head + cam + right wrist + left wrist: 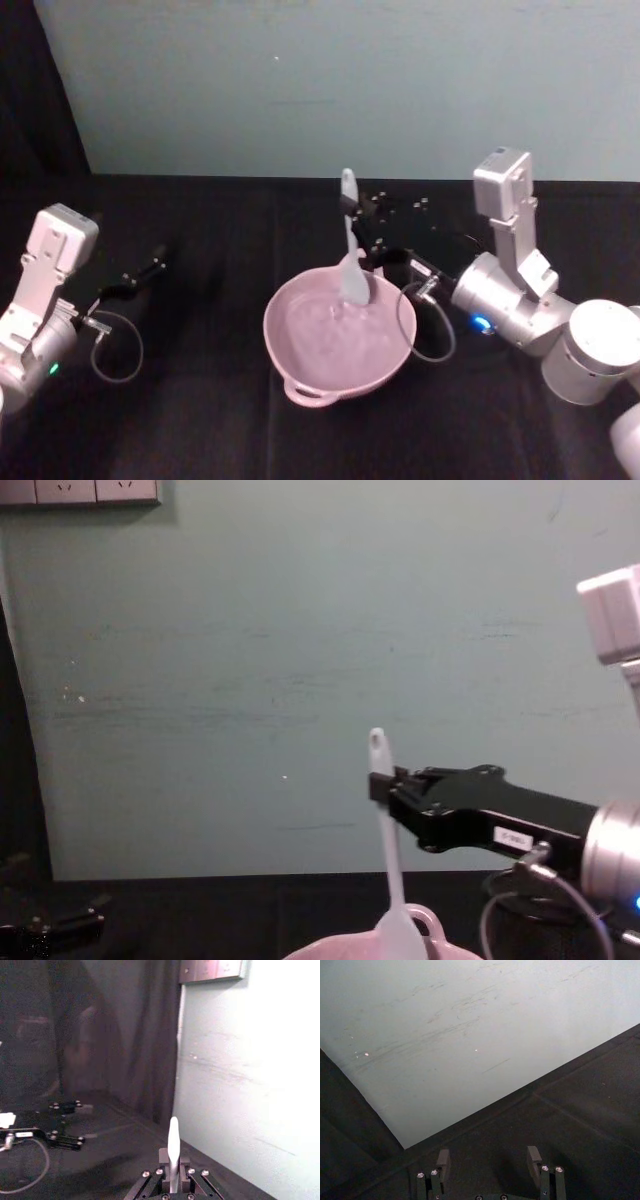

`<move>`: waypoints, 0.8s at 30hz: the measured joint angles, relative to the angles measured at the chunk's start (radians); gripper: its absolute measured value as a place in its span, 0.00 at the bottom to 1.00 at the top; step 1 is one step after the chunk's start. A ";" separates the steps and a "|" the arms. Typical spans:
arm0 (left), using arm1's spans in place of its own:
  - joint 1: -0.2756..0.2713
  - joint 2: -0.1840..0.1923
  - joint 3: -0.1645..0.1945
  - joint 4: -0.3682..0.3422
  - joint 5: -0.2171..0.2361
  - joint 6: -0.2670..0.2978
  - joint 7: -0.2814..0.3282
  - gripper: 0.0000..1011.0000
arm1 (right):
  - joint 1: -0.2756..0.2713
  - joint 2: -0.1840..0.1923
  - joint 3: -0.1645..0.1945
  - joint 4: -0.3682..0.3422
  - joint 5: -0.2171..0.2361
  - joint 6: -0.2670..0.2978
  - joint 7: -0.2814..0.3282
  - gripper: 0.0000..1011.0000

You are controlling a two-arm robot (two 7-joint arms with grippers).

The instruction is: Use the one hand to pick up the spoon and stir the clear water in the bowl.

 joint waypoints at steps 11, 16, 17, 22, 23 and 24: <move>0.000 0.000 0.000 0.000 0.000 0.000 0.000 0.99 | -0.063 0.049 0.045 -0.084 -0.007 0.026 -0.015 0.11; 0.000 0.000 0.000 0.000 0.000 0.000 0.000 0.99 | -0.107 0.064 0.051 -0.129 0.005 0.046 -0.010 0.11; 0.000 0.000 0.000 0.000 0.000 0.000 0.000 0.99 | -0.113 0.066 0.051 -0.136 0.007 0.048 -0.009 0.11; 0.000 0.000 0.000 0.000 0.000 0.000 0.000 0.99 | -0.146 0.072 0.041 -0.176 0.020 0.047 0.010 0.11; 0.000 0.000 0.000 0.000 0.000 0.000 0.000 0.99 | -0.152 0.071 0.035 -0.186 0.023 0.045 0.015 0.11; 0.000 0.000 0.000 0.000 0.000 0.000 0.000 0.99 | -0.154 0.071 0.031 -0.188 0.024 0.044 0.019 0.11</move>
